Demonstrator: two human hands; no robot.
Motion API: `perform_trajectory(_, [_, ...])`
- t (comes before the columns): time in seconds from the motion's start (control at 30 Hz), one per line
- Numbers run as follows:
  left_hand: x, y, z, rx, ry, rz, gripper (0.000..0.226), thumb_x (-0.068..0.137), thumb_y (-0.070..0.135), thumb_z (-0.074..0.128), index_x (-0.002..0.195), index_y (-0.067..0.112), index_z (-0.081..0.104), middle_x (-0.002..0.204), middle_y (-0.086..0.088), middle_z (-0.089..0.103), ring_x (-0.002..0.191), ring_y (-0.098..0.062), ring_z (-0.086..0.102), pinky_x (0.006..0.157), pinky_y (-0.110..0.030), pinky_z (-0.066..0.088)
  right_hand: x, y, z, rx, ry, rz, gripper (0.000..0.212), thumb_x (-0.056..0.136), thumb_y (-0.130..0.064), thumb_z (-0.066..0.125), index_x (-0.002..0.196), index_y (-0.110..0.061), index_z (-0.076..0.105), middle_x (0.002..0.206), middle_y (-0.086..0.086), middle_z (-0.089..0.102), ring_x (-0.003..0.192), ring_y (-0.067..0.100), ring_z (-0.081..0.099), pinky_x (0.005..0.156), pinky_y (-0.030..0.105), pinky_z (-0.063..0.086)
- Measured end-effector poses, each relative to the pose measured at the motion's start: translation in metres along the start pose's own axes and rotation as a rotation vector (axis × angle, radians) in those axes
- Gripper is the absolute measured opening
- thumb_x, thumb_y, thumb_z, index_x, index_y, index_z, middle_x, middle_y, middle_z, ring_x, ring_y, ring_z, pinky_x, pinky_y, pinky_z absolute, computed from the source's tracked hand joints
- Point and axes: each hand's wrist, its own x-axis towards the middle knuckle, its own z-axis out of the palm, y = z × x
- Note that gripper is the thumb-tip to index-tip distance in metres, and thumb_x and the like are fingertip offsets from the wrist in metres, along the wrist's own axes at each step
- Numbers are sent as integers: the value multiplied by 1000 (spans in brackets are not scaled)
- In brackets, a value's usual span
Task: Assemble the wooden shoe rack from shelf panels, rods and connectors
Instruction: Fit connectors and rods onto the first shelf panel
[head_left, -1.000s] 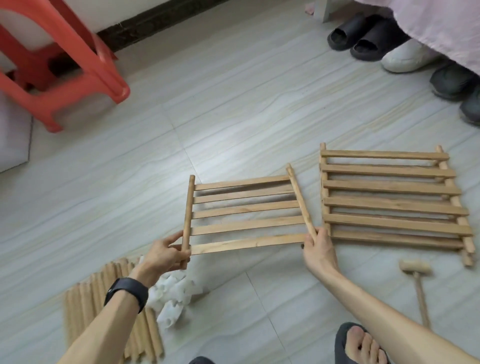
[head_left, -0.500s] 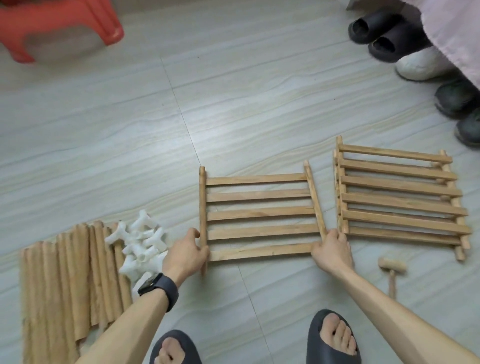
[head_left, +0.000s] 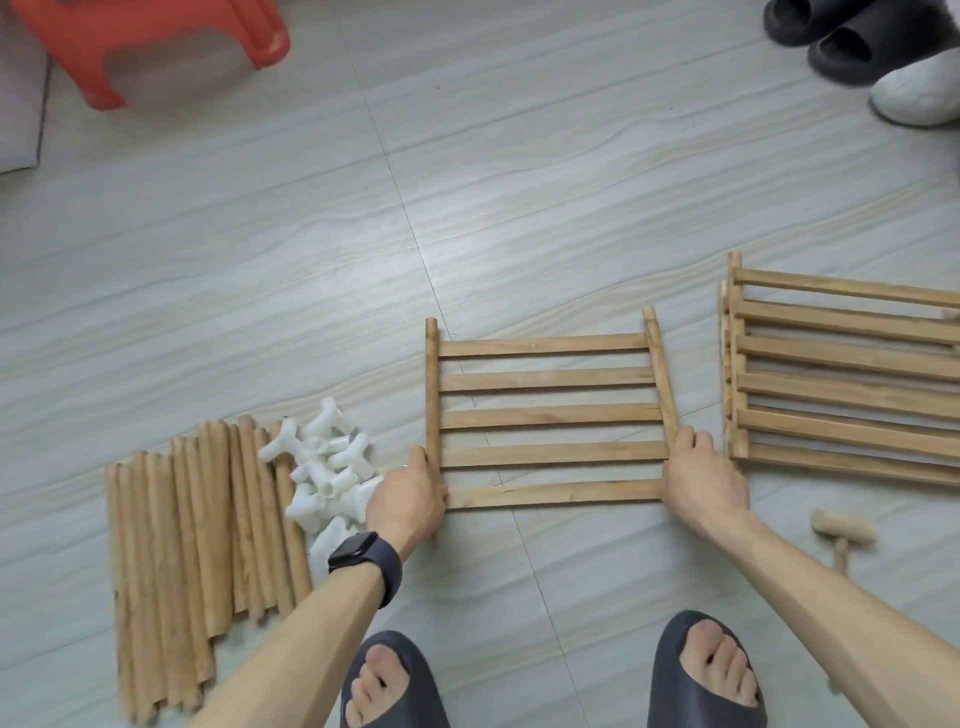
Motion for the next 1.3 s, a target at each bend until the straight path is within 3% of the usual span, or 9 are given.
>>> perform_trajectory(0.3, [-4, 2, 9, -24, -30, 48, 23, 98, 28, 56, 104, 14, 38, 99, -8, 62, 87, -30, 59, 69, -39, 46, -10, 16, 11, -27, 20, -42, 23, 99, -6, 35, 122, -4, 41, 119, 19, 54, 100, 39, 59, 71, 41, 43])
perform_trajectory(0.43, [-11, -4, -5, 46, -5, 109, 30, 100, 38, 50, 120, 15, 51, 106, -6, 68, 94, -29, 65, 76, -40, 54, -15, 4, 2, -27, 32, 26, 66, 95, -19, 49, 151, -2, 19, 148, 17, 31, 127, 39, 43, 92, 46, 47])
perform_trajectory(0.63, [-14, -49, -46, 109, 380, 60, 34, 92, 25, 55, 126, 23, 55, 119, -3, 54, 108, -24, 52, 68, -39, 50, -24, -68, -9, -9, -20, -416, 65, 97, -40, 48, 156, -20, 27, 163, 5, 26, 145, 29, 28, 113, 47, 38])
perform_trajectory(0.8, [-8, -91, -54, 363, 138, 79, 69, 88, 16, 48, 151, 40, 35, 134, 2, 55, 115, -24, 50, 78, -33, 46, -34, -124, -8, -208, -313, -672, 71, 99, -43, 46, 160, -35, 11, 169, 3, 5, 149, 34, 18, 116, 50, 34])
perform_trajectory(0.97, [-4, -103, -51, 356, 246, 195, 56, 98, 24, 48, 150, 39, 37, 123, 5, 61, 106, -21, 56, 72, -32, 46, -34, -125, -10, -386, -385, -750, 72, 99, -43, 46, 159, -33, 7, 168, 2, 9, 142, 36, 28, 111, 46, 41])
perform_trajectory(1.07, [-5, -101, -64, 72, 280, 191, 43, 98, 38, 53, 140, 39, 48, 107, 8, 59, 92, -13, 59, 66, -28, 47, -36, -121, -17, -372, -482, -761, 66, 98, -41, 46, 158, -32, 18, 165, 0, 20, 137, 35, 37, 112, 44, 39])
perform_trajectory(1.17, [-1, -88, -88, -735, 250, 57, 29, 94, 35, 69, 122, 30, 68, 102, 7, 69, 79, 0, 66, 66, -15, 50, -36, -128, -30, -310, -492, -758, 48, 97, -42, 49, 141, -24, 51, 146, 3, 53, 126, 30, 54, 101, 36, 47])
perform_trajectory(1.23, [-1, -73, -101, -1232, 94, 6, 30, 91, 24, 74, 120, 17, 71, 100, -1, 73, 76, -7, 69, 68, -18, 54, -33, -136, -41, -63, -473, -714, 38, 98, -46, 51, 126, -23, 65, 127, 0, 69, 116, 21, 63, 94, 30, 49])
perform_trajectory(1.3, [-1, -56, -102, -1415, -21, 43, 31, 89, 15, 75, 119, 11, 70, 99, -4, 73, 82, -15, 70, 74, -23, 56, -28, -147, -56, 392, -510, -573, 34, 99, -54, 51, 110, -27, 68, 105, -4, 75, 95, 14, 72, 84, 30, 54])
